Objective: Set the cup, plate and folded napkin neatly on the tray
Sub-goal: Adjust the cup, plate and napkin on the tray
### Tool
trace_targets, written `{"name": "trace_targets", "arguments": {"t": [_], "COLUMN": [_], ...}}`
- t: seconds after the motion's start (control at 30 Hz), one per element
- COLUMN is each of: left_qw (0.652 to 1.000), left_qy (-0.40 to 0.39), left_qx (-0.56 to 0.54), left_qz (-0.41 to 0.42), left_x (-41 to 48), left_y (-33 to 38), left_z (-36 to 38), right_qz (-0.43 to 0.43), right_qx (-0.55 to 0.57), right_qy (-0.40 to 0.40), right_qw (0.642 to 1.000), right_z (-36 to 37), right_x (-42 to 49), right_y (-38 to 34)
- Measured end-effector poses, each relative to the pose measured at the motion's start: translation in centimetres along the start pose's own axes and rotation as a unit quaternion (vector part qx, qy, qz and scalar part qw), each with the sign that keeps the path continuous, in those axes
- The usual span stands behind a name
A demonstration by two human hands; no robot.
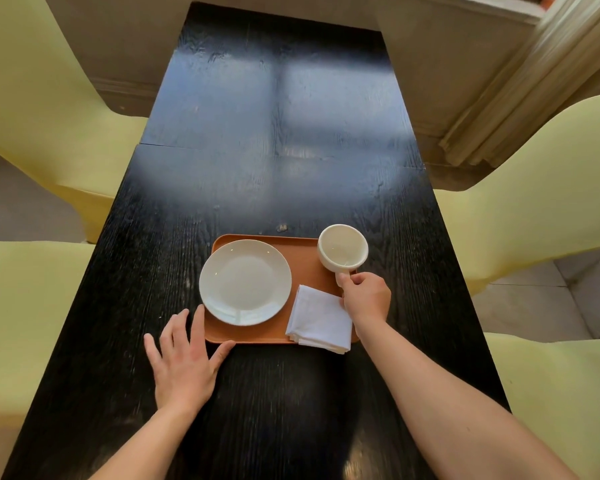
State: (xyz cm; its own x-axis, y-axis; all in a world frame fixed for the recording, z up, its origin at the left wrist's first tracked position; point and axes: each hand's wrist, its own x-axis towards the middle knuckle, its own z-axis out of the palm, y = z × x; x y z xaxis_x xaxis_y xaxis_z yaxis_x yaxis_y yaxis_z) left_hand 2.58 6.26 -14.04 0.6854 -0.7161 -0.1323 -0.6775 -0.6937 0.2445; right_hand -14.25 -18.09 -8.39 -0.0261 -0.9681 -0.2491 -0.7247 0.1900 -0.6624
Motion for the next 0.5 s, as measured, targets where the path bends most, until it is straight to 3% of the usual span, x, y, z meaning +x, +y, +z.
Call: {"name": "trace_targets", "arguments": {"t": [0.5], "left_qw": [1.000], "left_qy": [0.002], "left_qx": [-0.006], "left_qz": [-0.009], "left_x": [-0.05], "left_y": [-0.47], "left_z": [0.63], "right_qz": [-0.006], "right_qx": [0.005], "right_qy": [0.002], "right_qw": [1.000], "right_z": [-0.15], "right_x": [-0.01], "right_y": [0.12]}}
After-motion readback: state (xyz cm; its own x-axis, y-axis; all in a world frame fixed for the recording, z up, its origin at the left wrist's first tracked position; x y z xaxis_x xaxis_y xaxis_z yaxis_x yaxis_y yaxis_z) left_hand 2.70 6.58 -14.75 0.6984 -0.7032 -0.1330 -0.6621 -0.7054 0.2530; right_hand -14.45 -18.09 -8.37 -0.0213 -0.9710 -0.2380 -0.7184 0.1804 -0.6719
